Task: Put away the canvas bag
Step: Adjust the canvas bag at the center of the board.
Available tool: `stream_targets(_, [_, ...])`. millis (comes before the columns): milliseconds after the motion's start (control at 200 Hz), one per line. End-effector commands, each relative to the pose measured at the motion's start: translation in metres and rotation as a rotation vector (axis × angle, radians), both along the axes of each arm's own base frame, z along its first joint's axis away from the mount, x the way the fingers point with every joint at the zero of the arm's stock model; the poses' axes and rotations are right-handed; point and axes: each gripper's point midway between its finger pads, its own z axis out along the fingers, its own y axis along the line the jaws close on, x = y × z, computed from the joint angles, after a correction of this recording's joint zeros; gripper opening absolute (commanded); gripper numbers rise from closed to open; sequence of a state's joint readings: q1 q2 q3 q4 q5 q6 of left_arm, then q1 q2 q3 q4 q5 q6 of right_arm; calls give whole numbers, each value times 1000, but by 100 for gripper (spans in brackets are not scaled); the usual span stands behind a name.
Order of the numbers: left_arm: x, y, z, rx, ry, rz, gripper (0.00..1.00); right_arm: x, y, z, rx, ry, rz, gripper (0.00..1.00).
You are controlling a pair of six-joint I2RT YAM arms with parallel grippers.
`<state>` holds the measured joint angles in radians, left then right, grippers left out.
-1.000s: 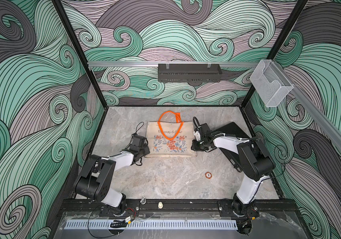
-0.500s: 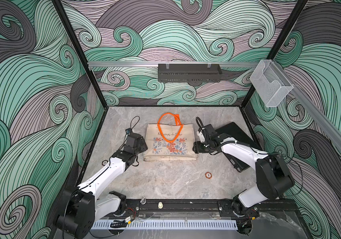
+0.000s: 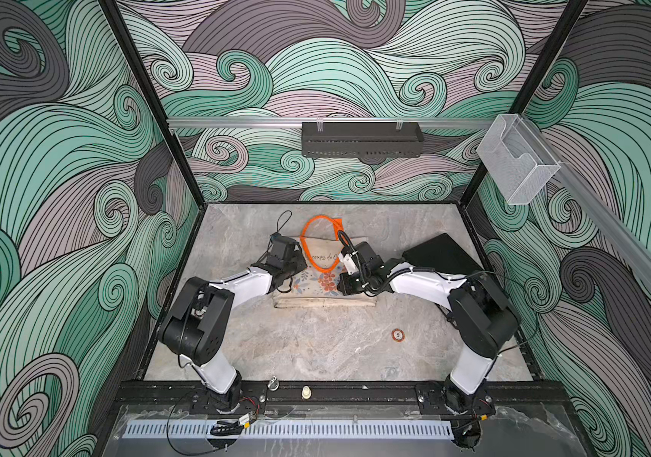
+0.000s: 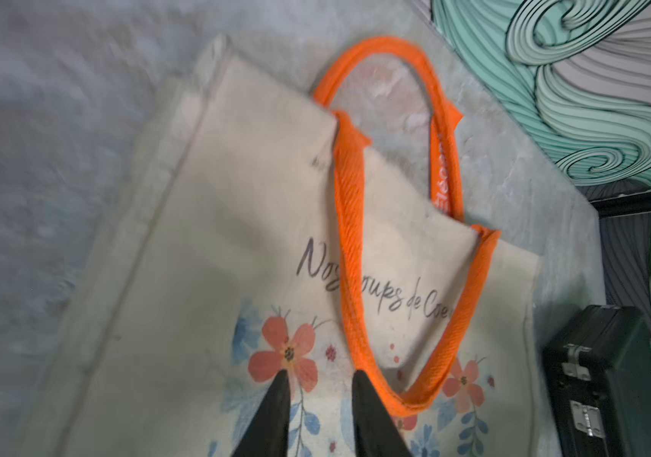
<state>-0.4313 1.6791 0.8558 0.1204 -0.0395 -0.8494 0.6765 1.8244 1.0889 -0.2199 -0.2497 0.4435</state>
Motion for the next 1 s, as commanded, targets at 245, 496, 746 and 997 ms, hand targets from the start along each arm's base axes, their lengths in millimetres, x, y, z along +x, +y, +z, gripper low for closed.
stream_targets(245, [-40, 42, -47, 80, 50, 208, 29, -35, -55, -41, -148, 53, -106, 8])
stream_targets(496, [-63, 59, -59, 126, 79, 232, 28, -44, -68, -41, -178, 45, -123, 5])
stream_targets(746, [-61, 41, -14, 159, 25, 103, 46, -7, -46, 39, -87, -118, -99, 7])
stream_targets(997, [-54, 8, 19, 59, -29, 72, 43, 66, -22, 61, 17, -162, -109, 9])
